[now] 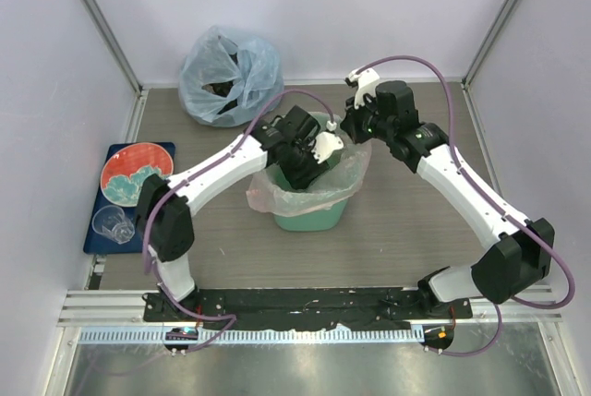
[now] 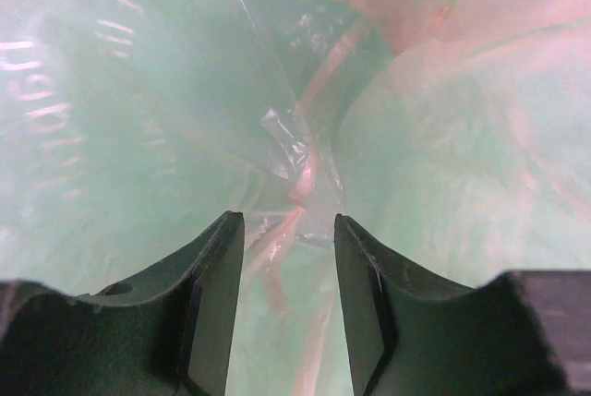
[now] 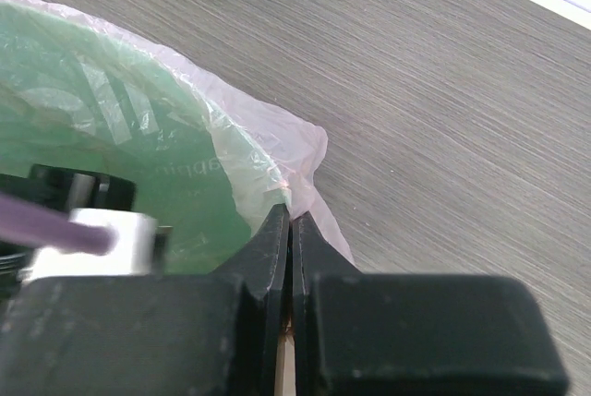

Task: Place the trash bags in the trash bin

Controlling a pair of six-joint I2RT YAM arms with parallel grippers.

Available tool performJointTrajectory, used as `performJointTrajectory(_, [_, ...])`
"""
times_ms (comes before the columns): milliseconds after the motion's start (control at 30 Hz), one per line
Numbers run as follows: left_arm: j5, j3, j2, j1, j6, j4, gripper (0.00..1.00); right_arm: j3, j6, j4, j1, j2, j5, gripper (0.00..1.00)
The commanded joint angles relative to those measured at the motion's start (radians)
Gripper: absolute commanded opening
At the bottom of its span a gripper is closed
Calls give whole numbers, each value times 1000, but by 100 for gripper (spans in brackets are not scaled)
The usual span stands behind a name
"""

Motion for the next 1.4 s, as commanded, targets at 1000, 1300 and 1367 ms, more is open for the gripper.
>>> performJointTrajectory(1000, [41,-136,-523,371,-459,437,65,357,-3,-400,249,65,-72,33])
performJointTrajectory(1300, [81,-244,-567,394,-558,474,66,270,-130,-564,312,198,-35,25])
performJointTrajectory(1367, [119,-256,-558,394,-580,472,66,264,-155,-587,312,220,-46,24])
